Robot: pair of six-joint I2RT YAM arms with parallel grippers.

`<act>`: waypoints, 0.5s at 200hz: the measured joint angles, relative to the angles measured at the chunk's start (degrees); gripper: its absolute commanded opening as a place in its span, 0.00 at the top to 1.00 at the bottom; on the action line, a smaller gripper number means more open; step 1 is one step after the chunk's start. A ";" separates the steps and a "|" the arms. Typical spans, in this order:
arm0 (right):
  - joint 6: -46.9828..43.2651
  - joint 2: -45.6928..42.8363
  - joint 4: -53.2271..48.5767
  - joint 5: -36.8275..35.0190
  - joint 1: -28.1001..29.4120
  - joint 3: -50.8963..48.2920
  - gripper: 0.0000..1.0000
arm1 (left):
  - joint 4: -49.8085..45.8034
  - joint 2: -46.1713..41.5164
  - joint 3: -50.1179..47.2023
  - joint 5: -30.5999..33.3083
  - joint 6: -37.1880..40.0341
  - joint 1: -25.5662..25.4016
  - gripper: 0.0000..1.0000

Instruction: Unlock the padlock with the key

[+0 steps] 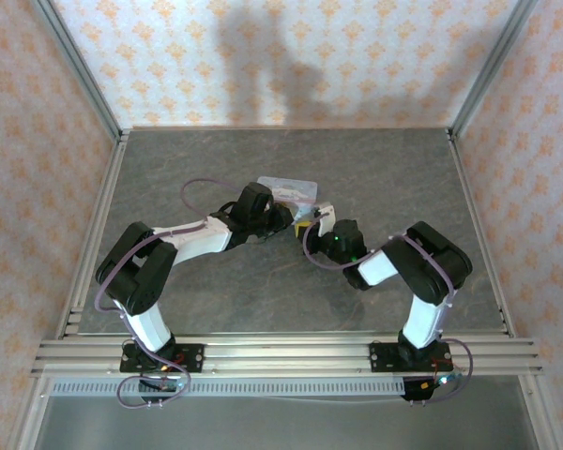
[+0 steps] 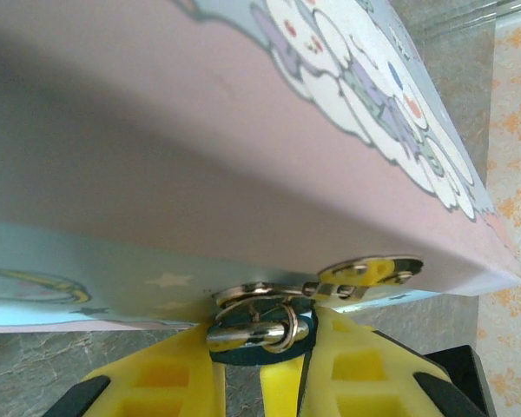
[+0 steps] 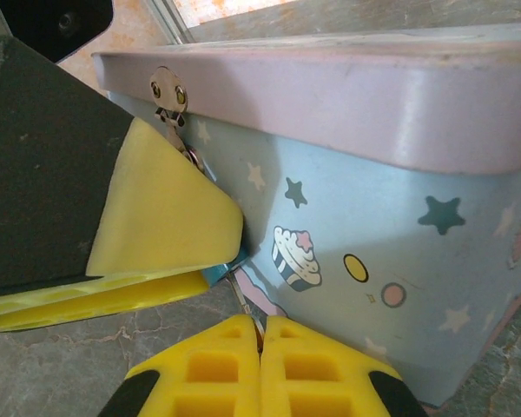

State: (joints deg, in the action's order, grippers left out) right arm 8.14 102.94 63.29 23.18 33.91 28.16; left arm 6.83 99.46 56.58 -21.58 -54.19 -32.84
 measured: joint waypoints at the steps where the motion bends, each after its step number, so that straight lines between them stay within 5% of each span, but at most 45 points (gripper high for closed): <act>1: 0.00 0.00 0.00 0.02 0.00 0.00 1.00 | 0.00 0.00 0.00 0.00 0.00 0.00 0.78; 100: 2.10 0.74 0.74 4.00 -1.60 0.33 1.00 | 0.02 0.00 0.02 0.02 0.00 0.00 0.78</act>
State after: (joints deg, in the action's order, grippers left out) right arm 10.24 103.68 64.03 27.18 32.32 28.49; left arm 6.85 99.46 56.60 -21.56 -54.19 -32.84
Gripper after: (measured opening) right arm 0.046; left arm 0.220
